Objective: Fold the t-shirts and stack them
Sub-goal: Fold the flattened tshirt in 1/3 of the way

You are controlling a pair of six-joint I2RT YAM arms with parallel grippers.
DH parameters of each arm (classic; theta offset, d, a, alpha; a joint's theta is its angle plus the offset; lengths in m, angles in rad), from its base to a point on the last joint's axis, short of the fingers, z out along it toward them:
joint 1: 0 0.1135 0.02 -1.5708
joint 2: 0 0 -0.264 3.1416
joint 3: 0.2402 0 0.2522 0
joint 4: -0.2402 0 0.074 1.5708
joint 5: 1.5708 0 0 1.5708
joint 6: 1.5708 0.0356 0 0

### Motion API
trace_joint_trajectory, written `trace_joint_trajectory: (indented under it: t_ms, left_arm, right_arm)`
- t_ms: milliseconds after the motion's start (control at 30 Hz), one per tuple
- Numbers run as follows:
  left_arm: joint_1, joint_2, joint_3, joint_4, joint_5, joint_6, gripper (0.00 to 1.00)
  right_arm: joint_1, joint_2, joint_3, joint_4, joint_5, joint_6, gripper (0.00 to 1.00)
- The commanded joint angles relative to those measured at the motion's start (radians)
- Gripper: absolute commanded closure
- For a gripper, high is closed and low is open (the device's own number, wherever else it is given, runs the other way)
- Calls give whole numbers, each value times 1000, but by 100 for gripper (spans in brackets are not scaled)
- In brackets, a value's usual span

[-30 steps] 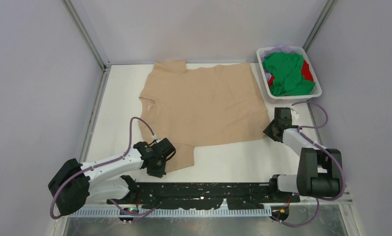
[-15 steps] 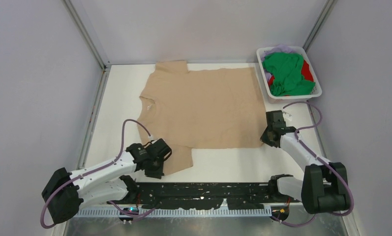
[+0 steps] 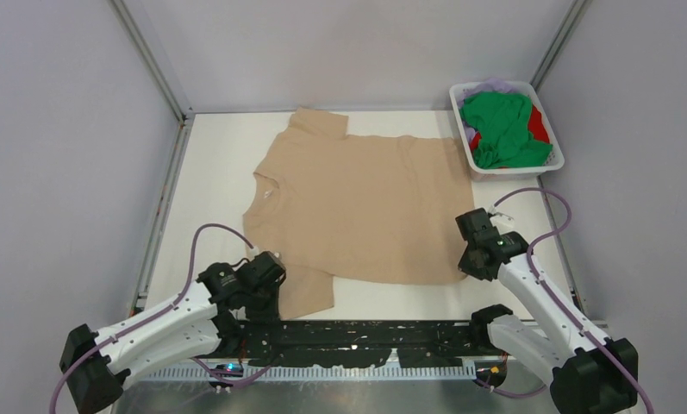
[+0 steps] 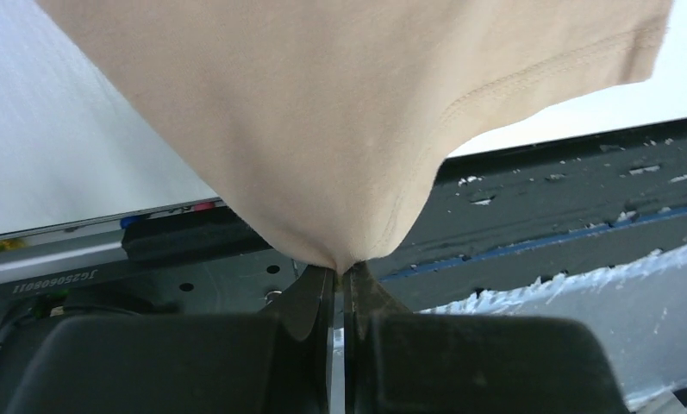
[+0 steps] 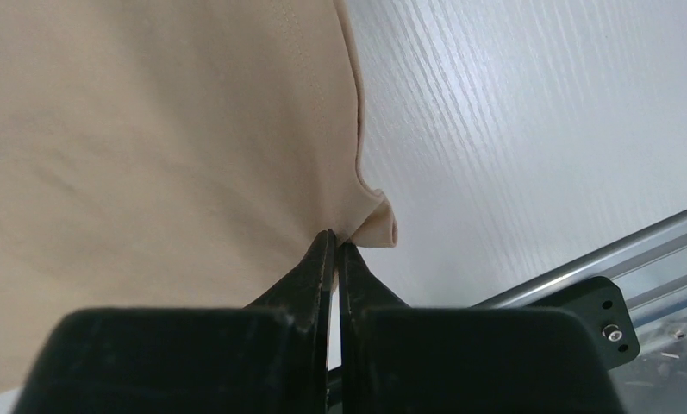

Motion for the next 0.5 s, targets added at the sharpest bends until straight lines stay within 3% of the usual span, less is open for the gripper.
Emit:
trace_joint_trajectory:
  t_ms: [0, 200, 467]
  left_arm:
    - [-3, -67, -14, 44, 72, 11, 100]
    - [38, -26, 65, 181, 82, 111, 100]
    - [252, 106, 197, 364, 155, 232, 100]
  right_arm:
    - [26, -27, 23, -66, 49, 66, 95]
    - [28, -14, 9, 72, -3, -6, 95]
    - [21, 43, 87, 130, 12, -62, 95]
